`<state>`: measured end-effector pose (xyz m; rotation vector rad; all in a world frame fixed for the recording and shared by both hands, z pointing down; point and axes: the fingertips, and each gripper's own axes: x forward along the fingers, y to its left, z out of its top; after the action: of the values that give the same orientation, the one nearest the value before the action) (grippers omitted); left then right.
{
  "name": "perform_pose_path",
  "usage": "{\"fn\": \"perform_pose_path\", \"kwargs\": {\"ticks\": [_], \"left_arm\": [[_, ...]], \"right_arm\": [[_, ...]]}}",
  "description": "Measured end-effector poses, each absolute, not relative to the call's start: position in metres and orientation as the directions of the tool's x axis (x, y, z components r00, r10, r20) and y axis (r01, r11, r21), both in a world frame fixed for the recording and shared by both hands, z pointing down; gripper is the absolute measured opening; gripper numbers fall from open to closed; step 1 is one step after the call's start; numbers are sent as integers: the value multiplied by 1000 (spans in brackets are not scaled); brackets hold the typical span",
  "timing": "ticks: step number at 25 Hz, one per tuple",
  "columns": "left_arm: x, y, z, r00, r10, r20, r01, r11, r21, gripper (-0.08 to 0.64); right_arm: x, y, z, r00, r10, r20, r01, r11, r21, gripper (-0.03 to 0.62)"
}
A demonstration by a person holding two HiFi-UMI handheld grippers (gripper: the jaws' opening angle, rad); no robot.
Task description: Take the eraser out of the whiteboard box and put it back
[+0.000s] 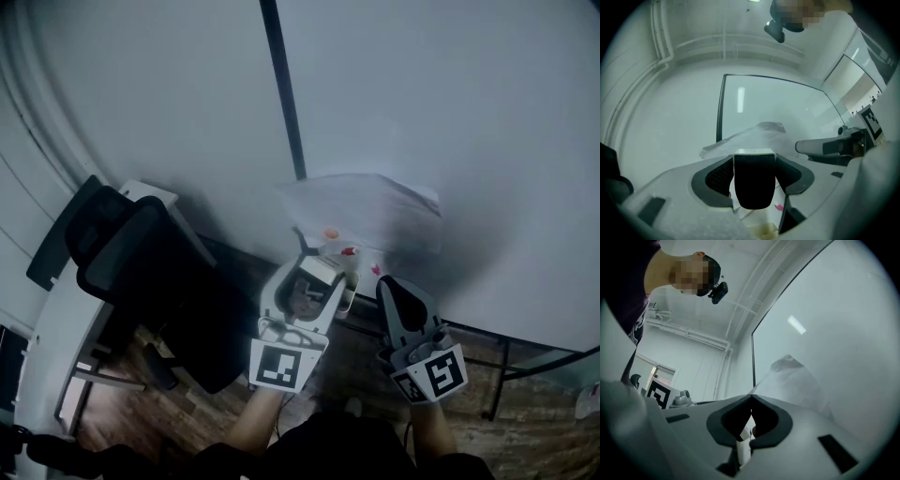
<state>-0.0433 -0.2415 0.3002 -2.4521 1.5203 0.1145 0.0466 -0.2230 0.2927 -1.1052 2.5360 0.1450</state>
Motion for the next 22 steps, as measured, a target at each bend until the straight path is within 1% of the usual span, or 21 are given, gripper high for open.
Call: {"fn": "perform_pose_path", "kwargs": {"ticks": [10,22], "left_arm": [[-57,-241,299,452,-869,-203,-890,-424,-167,256],[-59,-243,299,459,-863,-212,-888,-436,-150,256]], "right_arm": [[31,-219,293,-631,-684,-367,-725,688,-38,3],[35,-223,302,-612,-708,-352,-741,669,-57,3]]}}
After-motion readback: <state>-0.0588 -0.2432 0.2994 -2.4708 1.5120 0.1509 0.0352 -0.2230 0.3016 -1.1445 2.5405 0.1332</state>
